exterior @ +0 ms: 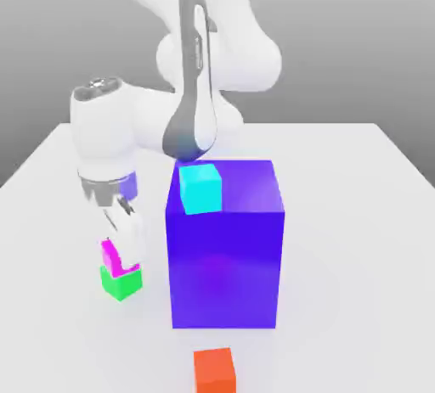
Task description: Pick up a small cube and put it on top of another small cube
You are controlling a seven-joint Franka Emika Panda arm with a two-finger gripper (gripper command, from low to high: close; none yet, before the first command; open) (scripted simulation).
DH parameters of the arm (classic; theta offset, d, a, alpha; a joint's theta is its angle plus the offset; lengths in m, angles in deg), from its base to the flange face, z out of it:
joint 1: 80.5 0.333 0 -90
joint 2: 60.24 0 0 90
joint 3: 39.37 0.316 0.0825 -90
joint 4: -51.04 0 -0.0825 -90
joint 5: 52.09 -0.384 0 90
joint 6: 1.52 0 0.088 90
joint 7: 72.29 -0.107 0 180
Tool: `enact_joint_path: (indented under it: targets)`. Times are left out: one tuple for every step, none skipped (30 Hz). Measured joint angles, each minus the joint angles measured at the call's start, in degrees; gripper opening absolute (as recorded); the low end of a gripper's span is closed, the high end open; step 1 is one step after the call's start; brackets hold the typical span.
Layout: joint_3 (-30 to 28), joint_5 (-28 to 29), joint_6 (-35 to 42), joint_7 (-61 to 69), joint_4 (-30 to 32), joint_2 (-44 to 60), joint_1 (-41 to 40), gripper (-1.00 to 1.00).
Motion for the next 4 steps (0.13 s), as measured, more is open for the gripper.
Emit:
enact_joint_path:
  targets:
    - [0.0,0.0,0.0,0.0,0.0,0.0,0.12,1.0]
    - [-0.06,-0.83,-0.82,0.58,-0.04,0.91,-0.02,1.0]
    - [-0.65,-0.33,-0.25,0.24,-0.01,0.32,-0.3,1.0]
    - [-0.7,0.89,1.01,-0.6,0.05,-1.02,-1.13,1.0]
